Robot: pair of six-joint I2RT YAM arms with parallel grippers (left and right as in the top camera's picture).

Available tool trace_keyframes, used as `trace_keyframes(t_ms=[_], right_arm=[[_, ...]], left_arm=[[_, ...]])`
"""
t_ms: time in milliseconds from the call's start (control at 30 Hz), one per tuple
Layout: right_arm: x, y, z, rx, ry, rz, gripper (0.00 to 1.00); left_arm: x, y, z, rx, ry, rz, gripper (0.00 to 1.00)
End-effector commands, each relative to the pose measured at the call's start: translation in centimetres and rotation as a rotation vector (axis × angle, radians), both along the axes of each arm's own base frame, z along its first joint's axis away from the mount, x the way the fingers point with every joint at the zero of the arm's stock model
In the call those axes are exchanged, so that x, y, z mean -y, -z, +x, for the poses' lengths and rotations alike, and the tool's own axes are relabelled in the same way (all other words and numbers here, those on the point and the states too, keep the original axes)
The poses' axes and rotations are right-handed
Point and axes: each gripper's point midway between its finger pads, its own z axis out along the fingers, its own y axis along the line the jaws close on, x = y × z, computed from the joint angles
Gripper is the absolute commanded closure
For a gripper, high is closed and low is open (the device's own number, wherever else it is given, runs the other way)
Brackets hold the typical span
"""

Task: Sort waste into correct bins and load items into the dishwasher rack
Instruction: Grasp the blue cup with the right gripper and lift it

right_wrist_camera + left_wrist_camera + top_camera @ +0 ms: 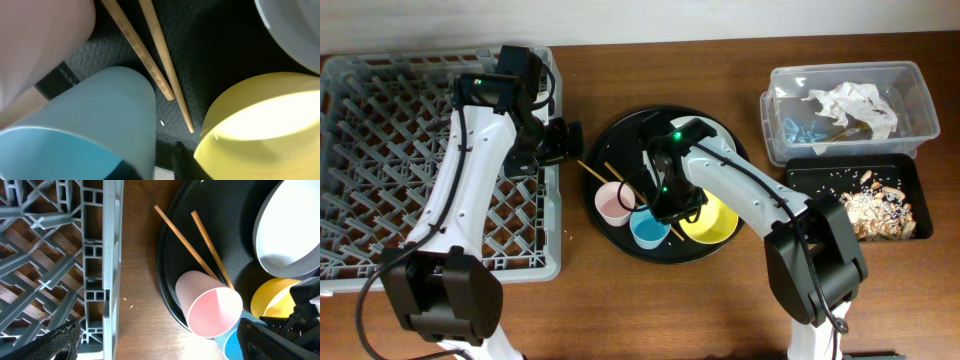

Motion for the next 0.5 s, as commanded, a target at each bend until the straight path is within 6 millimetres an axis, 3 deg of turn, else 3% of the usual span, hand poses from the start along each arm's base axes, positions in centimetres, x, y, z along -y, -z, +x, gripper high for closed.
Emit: trace_keyframes(t_ms=[0,100,233,367,467], right_arm=[[-0.1,-0.6,-0.1,0.018,0.004,0.002,0.87],[-0.4,-1.3,-0.4,-0.001,0.008,0.021,0.96],[-0.2,-3.7,-0.7,0.001,0.024,0.022,0.96],[0.9,-8.6,-0.8,0.070,0.039,0.060,0.96],[2.6,-12.2,-0.3,0.156,0.088,0.111,0.96]], left_arm=[[-0.3,0.1,-0.1,0.000,-0.008,0.010,0.01],[-0.3,0.1,0.2,0.009,-0.007,0.009,0.01],[-0.3,0.0,0.4,0.018,-0.008,0.007,0.01],[0.1,-0.1,0.5,0.024,0.005,-0.009,0.01],[2.7,-0.9,0.6,0.051,0.122,-0.163,0.01]])
